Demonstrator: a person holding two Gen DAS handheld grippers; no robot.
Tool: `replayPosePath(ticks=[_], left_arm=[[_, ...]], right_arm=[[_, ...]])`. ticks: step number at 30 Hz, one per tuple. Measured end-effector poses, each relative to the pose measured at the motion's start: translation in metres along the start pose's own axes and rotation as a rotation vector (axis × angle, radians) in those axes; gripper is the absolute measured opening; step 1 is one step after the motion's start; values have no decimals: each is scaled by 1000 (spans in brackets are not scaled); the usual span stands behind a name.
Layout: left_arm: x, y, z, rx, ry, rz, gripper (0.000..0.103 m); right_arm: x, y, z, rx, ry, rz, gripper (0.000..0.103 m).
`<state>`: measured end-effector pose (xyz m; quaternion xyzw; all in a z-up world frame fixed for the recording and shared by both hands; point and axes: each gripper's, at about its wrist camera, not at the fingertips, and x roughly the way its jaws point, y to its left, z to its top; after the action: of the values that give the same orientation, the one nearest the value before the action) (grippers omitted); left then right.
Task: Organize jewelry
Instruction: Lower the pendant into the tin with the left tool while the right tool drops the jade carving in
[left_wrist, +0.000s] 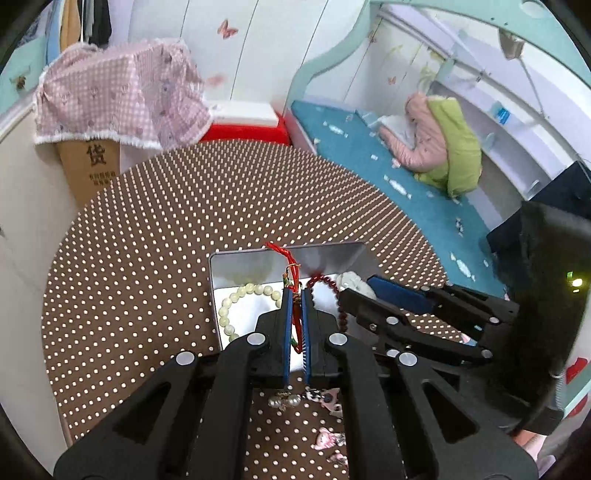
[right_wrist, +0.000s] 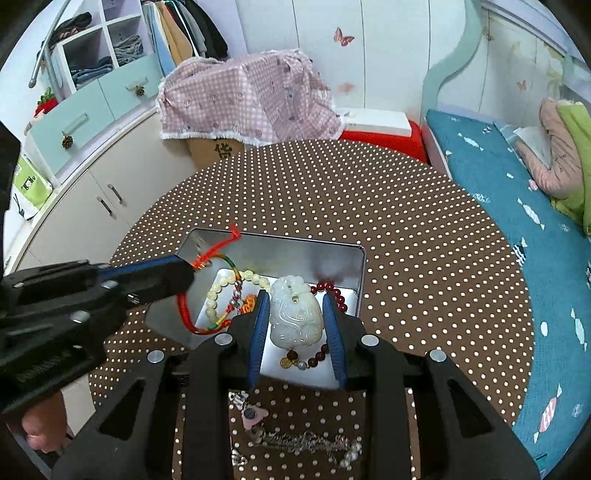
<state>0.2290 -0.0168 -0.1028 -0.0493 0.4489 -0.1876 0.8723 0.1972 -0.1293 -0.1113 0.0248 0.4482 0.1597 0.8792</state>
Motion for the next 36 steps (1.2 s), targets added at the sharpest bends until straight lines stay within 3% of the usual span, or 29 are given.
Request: replayPosePath(ticks=[8,23,29,36], left_arm=[[23,10,0,-6,50,24,6],[13,24,-12,3,44,51,18],[6,20,-17,11,38,55,22],[-15,11,-30,19,8,68,33]], right_arm=[[16,3,4,-32,37,-9,28],[22,11,4,-67,67,-26,25],[10,10,5,-50,44,-45,35],[-13,8,-3,-31,1,-73,51]])
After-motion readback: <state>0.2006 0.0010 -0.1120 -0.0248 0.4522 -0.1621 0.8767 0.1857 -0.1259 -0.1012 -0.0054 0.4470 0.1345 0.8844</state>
